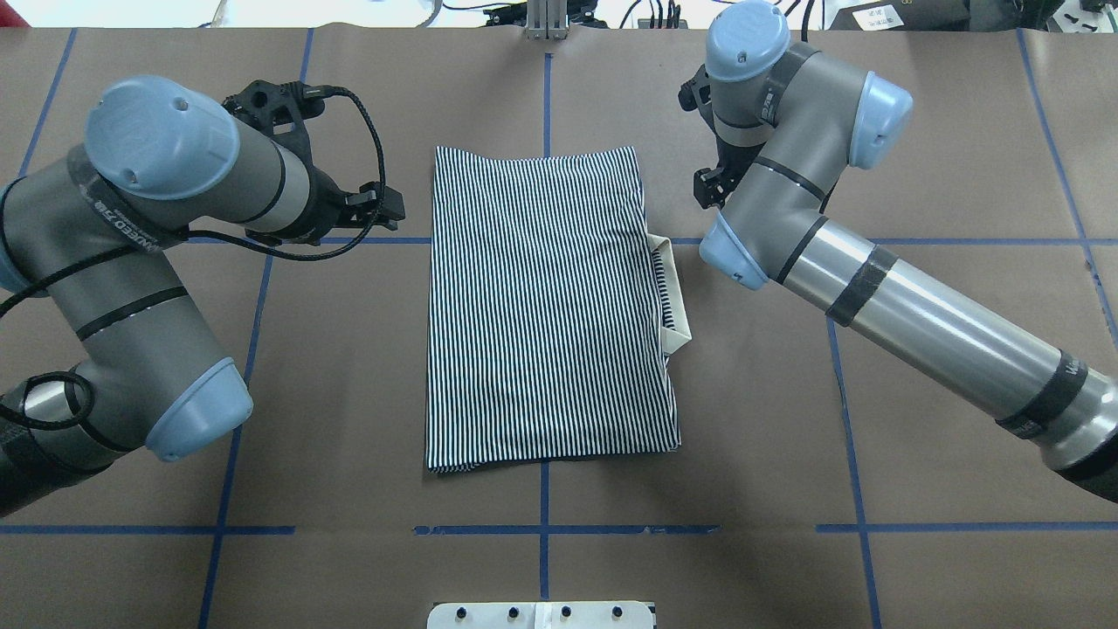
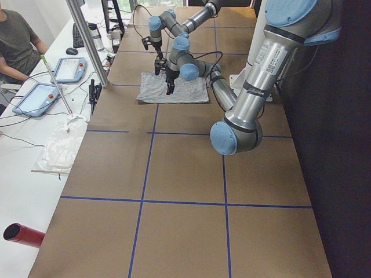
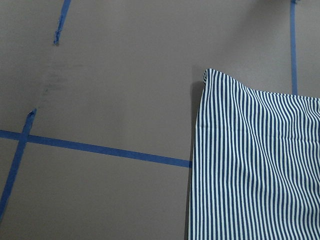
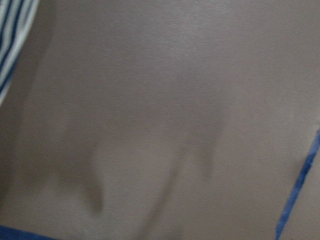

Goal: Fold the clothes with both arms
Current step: 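Raise the right gripper away from the shirt toward the far side, then lower the right gripper to the collar while the left gripper moves to the near corner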

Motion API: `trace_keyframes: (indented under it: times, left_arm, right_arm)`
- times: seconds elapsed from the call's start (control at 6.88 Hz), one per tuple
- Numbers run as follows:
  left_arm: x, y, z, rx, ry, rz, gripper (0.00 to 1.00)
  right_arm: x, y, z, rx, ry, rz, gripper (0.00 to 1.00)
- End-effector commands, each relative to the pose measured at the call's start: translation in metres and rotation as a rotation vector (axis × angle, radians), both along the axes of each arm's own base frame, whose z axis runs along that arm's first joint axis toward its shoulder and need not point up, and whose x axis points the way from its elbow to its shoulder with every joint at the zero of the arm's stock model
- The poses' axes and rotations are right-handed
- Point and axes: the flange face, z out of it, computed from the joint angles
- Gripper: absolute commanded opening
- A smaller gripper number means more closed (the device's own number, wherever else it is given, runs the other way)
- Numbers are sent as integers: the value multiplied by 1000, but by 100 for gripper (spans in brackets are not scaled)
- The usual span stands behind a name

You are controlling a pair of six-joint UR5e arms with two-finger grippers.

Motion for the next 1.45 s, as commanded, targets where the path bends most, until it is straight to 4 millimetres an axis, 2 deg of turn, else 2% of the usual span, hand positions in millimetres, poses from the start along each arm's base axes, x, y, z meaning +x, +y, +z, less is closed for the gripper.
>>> trace_keyframes:
  times: [0.0,0.15,0.29,0.44,0.58,0.73,0.87,1.16,1.31]
  left_arm:
    - [0,0,0,-1,2,0,100]
    - [4,8,-5,-56,42,20,100]
    - [8,19,-6,-160,96,53,100]
    - [10,34,-16,-257,145,-2,100]
    - [41,64,-14,-364,156,-30,100]
    - [90,107,-6,-416,118,-77,100]
    - [124,142,2,-446,83,-98,100]
    - [160,178,16,-534,57,-134,99]
    - [178,188,23,-544,37,-152,98]
  right_arm:
    - [2,0,-50,-33,-107,44,100]
    - [17,18,-62,-40,-166,58,100]
    - [30,47,-62,-104,-233,115,100]
    - [38,81,-71,-163,-294,165,100]
    - [34,125,-74,-222,-329,219,100]
    - [23,155,-92,-293,-365,294,100]
    - [14,173,-102,-296,-379,283,100]
    - [11,177,-97,-311,-372,291,100]
    - [11,178,-95,-312,-370,291,100]
